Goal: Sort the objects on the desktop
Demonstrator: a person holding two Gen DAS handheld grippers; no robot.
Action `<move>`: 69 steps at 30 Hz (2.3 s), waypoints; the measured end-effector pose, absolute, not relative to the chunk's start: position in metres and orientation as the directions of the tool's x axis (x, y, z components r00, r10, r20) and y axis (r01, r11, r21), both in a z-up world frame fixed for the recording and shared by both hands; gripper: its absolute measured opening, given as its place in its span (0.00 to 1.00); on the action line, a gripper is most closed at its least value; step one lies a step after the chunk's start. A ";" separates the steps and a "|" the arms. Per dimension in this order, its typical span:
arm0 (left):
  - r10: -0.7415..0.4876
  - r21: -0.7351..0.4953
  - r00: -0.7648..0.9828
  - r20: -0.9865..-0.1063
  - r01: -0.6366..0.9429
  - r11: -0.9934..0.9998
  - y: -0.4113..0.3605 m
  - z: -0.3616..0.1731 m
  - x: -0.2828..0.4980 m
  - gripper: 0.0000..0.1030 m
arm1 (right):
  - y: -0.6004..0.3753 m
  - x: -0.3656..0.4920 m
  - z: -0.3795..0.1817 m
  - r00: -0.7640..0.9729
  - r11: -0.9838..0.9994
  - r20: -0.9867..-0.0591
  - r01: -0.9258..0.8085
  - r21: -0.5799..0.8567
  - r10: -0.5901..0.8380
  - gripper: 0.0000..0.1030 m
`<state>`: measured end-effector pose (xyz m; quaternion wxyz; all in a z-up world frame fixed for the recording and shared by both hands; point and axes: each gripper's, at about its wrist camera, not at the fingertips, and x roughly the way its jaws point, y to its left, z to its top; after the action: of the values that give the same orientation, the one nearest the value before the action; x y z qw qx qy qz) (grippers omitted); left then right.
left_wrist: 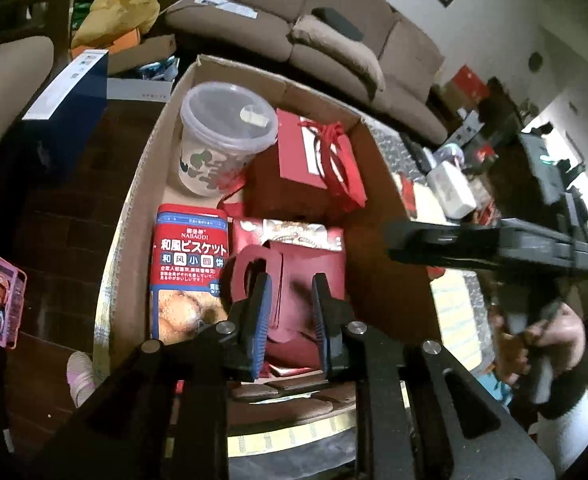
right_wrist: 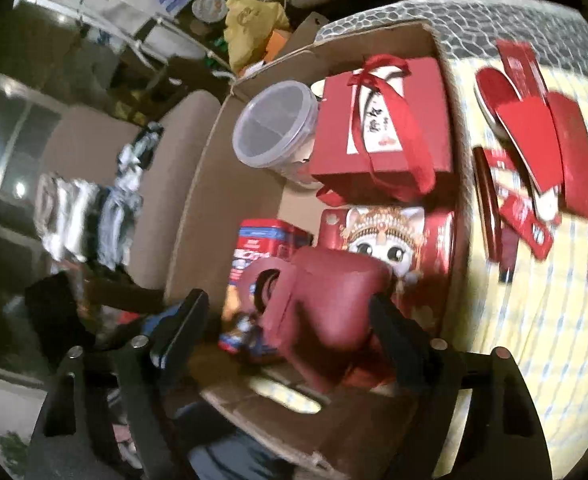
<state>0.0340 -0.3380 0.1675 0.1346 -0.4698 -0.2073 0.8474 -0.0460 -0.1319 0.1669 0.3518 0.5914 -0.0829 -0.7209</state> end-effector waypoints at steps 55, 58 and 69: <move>0.479 -0.545 -0.536 -0.695 -0.043 -0.837 -0.334 0.172 0.034 0.35 | -0.198 0.007 0.117 0.110 -0.679 -0.987 0.717 0.158 -0.113 0.59; 0.480 -0.543 -0.536 -0.694 -0.047 -0.838 -0.332 0.174 0.035 0.35 | -0.187 -0.004 0.124 0.158 -0.712 -0.967 0.655 0.254 -0.200 0.59; 0.463 -0.516 -0.531 -0.710 -0.056 -0.855 -0.323 0.179 0.040 0.43 | -0.139 -0.022 0.181 0.057 -0.740 -0.923 0.580 0.341 -0.380 0.57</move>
<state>0.0405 -0.3227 0.1795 0.1532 -0.4596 -0.2215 0.8463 -0.0223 -0.1389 0.1808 0.3518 0.6363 0.0785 -0.6820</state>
